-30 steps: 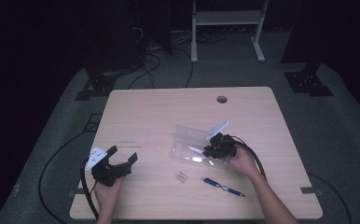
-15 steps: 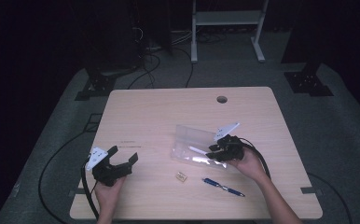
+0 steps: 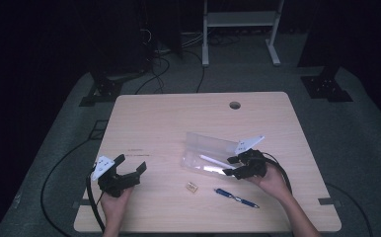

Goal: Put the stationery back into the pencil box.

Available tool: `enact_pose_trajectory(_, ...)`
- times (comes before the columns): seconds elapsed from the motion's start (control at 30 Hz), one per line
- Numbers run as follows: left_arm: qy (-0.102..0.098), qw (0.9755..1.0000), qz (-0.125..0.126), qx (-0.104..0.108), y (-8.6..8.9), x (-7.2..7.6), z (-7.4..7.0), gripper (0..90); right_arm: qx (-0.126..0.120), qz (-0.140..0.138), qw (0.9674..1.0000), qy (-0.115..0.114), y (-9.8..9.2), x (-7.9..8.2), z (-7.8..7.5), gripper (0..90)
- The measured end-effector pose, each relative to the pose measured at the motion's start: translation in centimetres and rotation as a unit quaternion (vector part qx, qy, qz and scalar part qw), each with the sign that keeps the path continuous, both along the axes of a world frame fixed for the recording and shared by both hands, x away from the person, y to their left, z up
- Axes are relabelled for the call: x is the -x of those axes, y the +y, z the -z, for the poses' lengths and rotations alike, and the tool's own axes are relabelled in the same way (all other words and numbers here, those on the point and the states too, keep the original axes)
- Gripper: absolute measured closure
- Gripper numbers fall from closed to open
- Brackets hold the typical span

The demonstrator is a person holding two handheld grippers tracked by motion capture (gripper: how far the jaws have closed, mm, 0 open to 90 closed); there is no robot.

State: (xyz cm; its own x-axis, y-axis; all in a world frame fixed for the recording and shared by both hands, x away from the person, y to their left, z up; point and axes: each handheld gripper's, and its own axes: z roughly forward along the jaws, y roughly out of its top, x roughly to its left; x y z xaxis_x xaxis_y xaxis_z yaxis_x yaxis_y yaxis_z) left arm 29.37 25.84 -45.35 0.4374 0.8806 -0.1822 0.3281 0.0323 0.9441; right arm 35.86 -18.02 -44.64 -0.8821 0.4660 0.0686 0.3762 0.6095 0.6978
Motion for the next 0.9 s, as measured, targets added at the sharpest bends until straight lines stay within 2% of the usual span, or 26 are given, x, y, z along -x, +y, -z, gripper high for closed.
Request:
enact_pose_trajectory(0.4, 0.000, 1.0000, 0.000, -0.001, 0.0, 0.0, 0.0, 3.4, 0.003, -0.001, 1.0000, -0.008, -0.8, 2.5, -0.3, 37.0)
enact_pose_trajectory(0.9, -0.001, 1.0000, -0.001, -0.002, 0.0, 0.0, 0.0, 3.4, -0.003, -0.003, 1.0000, -0.007, -1.9, 4.9, 0.6, 36.8)
